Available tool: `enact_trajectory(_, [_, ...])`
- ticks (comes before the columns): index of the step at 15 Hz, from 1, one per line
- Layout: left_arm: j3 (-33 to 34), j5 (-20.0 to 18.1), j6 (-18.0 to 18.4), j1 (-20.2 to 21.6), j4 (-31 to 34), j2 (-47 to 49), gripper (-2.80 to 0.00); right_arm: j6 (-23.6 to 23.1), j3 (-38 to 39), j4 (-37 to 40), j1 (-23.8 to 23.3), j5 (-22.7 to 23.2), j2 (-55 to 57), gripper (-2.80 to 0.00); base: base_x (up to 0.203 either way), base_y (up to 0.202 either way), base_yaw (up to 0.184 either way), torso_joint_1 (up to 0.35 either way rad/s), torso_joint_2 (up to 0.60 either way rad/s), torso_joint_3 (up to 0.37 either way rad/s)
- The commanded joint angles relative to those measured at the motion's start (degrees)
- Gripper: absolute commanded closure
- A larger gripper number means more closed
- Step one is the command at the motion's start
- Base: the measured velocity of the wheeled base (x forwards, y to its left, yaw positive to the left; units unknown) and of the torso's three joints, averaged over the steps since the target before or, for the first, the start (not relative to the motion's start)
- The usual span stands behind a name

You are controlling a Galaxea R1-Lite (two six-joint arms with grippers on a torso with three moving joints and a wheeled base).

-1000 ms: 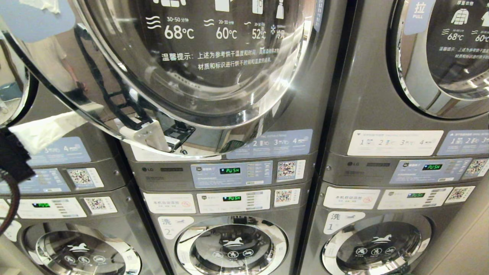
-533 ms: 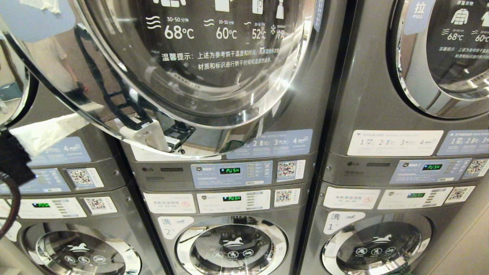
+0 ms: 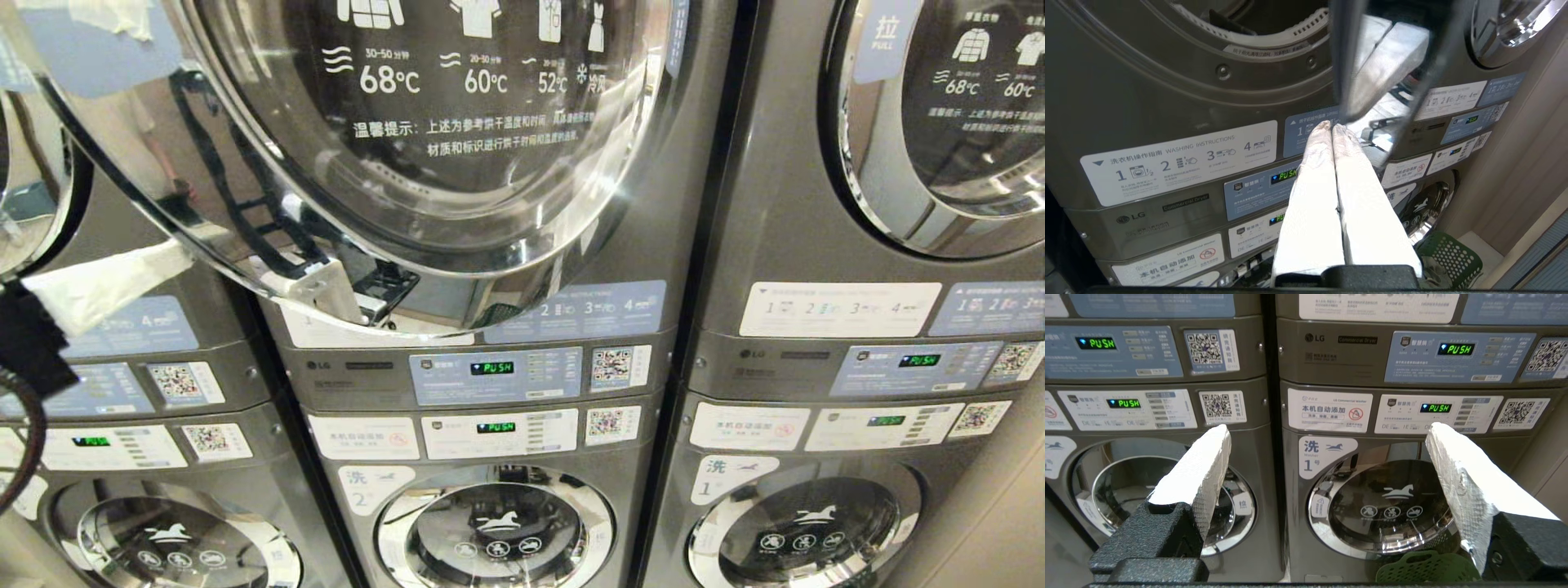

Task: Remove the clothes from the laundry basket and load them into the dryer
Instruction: Open the dryer

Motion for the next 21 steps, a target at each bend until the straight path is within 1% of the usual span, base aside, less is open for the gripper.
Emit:
enact_trajectory(1, [0.02, -0.15, -0.06, 0.00, -0.15, -0.10, 0.00, -0.02, 0.01, 0.00, -0.05, 0.03, -0.11, -2.80, 0.000, 0.000, 0.000, 0.000, 0.00, 0.178])
enact_trajectory(6, [0.11, -0.15, -0.06, -0.05, -0.11, -0.19, 0.00, -0.02, 0.01, 0.00, -0.07, 0.03, -0.11, -2.80, 0.000, 0.000, 0.000, 0.001, 0.00, 0.181])
enact_trajectory(10, [-2.01, 0.54, 0.07, 0.68, -0.46, 4.18, 0.00, -0.02, 0.01, 0.00, -0.03, 0.03, -0.11, -2.80, 0.000, 0.000, 0.000, 0.000, 0.00, 0.034])
enact_trajectory(11, [-3.18, 2.18, 0.17, 1.32, -0.58, 5.81, 0.00, -0.02, 0.01, 0.00, -0.01, 0.03, -0.11, -2.80, 0.000, 0.000, 0.000, 0.000, 0.00, 0.000])
enact_trajectory(13, [-5.81, 6.97, 0.68, 1.79, -0.73, 9.09, 0.00, 0.07, 0.01, 0.00, 0.02, 0.03, -0.11, -2.80, 0.000, 0.000, 0.000, 0.000, 0.00, 0.000])
enact_trajectory(14, [-6.91, 7.84, 0.79, 1.83, -0.76, 10.26, 0.00, 0.02, 0.01, 0.00, 0.02, 0.03, -0.11, -2.80, 0.000, 0.000, 0.000, 0.000, 0.00, 0.000])
enact_trajectory(15, [-7.58, 7.93, 0.84, 1.77, -0.77, 11.17, 0.00, 0.03, 0.01, 0.00, -0.02, 0.03, -0.11, -2.80, 0.000, 0.000, 0.000, 0.000, 0.00, 0.000])
enact_trajectory(17, [-8.20, 6.02, 1.06, -0.51, -0.79, 11.72, 0.00, 0.00, 0.01, 0.00, 0.02, 0.03, -0.11, -2.80, 0.000, 0.000, 0.000, 0.000, 0.00, 0.000])
enact_trajectory(19, [-8.82, 2.56, 1.13, -5.09, -0.90, 11.51, 0.00, -0.02, 0.01, 0.00, 0.01, 0.03, -0.11, -2.80, 0.000, 0.000, 0.000, 0.000, 0.00, 0.000])
enact_trajectory(20, [-8.93, 1.17, 1.14, -8.31, -0.95, 11.16, 0.00, -0.02, 0.01, 0.00, 0.01, 0.03, -0.11, -2.80, 0.000, 0.000, 0.000, 0.000, 0.00, 0.000])
enact_trajectory(21, [-8.97, 0.05, 1.09, -12.90, -1.26, 10.68, 0.00, -0.02, 0.01, 0.00, -0.06, 0.03, -0.11, -2.80, 0.000, 0.000, 0.000, 0.000, 0.00, 0.000])
